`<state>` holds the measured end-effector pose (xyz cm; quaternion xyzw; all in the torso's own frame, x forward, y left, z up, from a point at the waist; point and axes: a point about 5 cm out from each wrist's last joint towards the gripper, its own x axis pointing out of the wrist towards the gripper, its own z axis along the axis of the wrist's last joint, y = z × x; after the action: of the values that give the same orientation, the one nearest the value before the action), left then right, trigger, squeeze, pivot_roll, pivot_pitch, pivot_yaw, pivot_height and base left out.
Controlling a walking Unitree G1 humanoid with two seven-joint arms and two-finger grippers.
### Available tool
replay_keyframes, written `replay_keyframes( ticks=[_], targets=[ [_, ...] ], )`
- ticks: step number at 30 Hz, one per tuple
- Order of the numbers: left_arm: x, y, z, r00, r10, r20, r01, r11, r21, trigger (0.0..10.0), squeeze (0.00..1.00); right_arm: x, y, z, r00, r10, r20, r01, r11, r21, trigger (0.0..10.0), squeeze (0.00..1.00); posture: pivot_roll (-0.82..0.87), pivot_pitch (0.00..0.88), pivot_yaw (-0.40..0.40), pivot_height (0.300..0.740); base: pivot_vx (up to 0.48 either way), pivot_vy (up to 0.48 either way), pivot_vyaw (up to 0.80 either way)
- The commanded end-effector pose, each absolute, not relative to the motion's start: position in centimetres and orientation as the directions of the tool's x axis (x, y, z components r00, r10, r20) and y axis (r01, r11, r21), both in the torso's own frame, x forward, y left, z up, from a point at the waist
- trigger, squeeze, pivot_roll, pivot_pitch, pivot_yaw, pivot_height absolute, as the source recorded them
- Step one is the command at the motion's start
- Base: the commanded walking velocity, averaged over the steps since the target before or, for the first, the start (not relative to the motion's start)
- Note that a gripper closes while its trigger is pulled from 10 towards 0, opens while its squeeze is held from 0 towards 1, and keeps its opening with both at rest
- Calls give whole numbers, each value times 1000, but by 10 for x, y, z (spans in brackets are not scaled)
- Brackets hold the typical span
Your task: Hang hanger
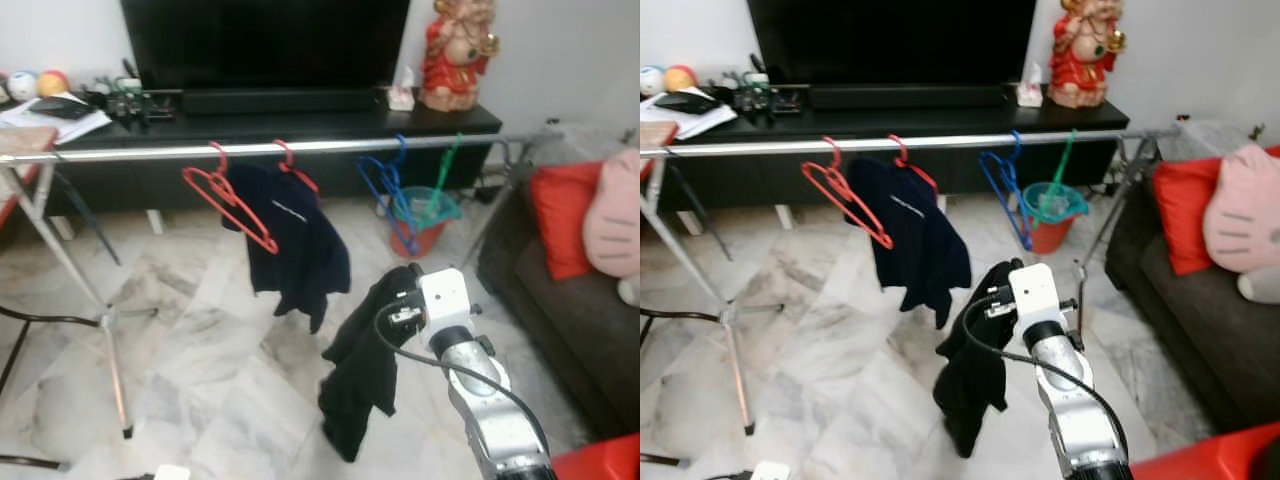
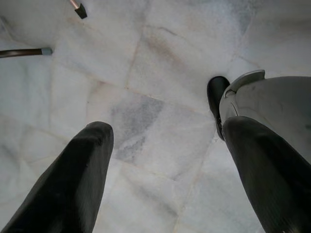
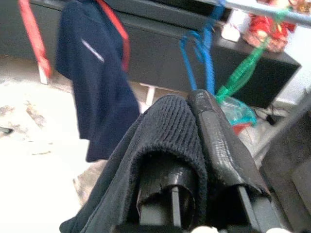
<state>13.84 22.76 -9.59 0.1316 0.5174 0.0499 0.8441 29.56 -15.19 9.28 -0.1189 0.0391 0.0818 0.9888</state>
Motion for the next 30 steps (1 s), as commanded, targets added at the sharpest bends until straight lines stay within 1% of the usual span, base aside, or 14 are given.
replay_keyframes(
  ticks=[1,3,4,5,9,10,13,18,21,24,27,30],
  targets=[
    [137,220,-98,452,202,-869,49,967,249,10000,0,299,-177,93,993,81,-88,-99,972,-215,10000,0,-110,0,-15,740,0,-307,0],
    [138,220,-98,453,199,-869,55,967,250,10000,0,301,-186,86,993,50,-109,-71,979,-192,10000,0,-121,0,-10,740,0,-311,0],
    [138,220,-98,453,199,-869,55,967,250,10000,0,301,-186,86,993,50,-109,-71,979,-192,10000,0,-121,0,-10,740,0,-311,0],
    [139,220,-98,455,197,-868,57,967,250,10000,0,301,-195,78,991,20,-136,-46,980,-194,10000,0,-120,0,-11,740,0,-311,0],
    [140,219,-98,460,195,-866,49,968,244,10000,0,302,-205,68,987,-11,-160,-20,982,-189,10000,0,-105,0,-19,740,0,-308,0],
    [140,218,-97,465,196,-864,40,970,241,10000,0,302,-208,66,988,-20,-152,-6,985,-170,10000,0,-97,0,-27,740,0,-289,0],
    [141,217,-97,469,201,-860,19,971,237,10000,0,303,-210,64,990,-37,-139,16,989,-148,10000,0,-78,0,-41,740,0,-285,0],
    [142,217,-97,479,204,-854,-5,973,230,10000,0,304,-206,62,990,-19,-138,-1,990,-138,10000,0,-66,0,-48,740,0,-260,0],
    [142,217,-97,481,202,-853,-11,974,225,10000,0,305,-204,62,991,-2,-131,-16,990,-138,10000,0,-71,0,-48,740,0,0,0],
    [143,216,-96,490,198,-849,-31,977,210,10000,0,304,-206,58,990,-3,-144,-17,990,-141,10000,0,-76,0,-45,740,0,0,0],
    [144,216,-96,505,193,-841,-46,979,197,10000,0,301,-212,50,983,-14,-184,-14,988,-152,10000,0,-75,0,-44,740,0,0,0],
    [145,216,-95,517,192,-834,-71,981,182,10000,0,297,-221,35,965,-56,-258,13,986,-168,10000,0,-78,0,-41,740,0,0,0]
  ],
)
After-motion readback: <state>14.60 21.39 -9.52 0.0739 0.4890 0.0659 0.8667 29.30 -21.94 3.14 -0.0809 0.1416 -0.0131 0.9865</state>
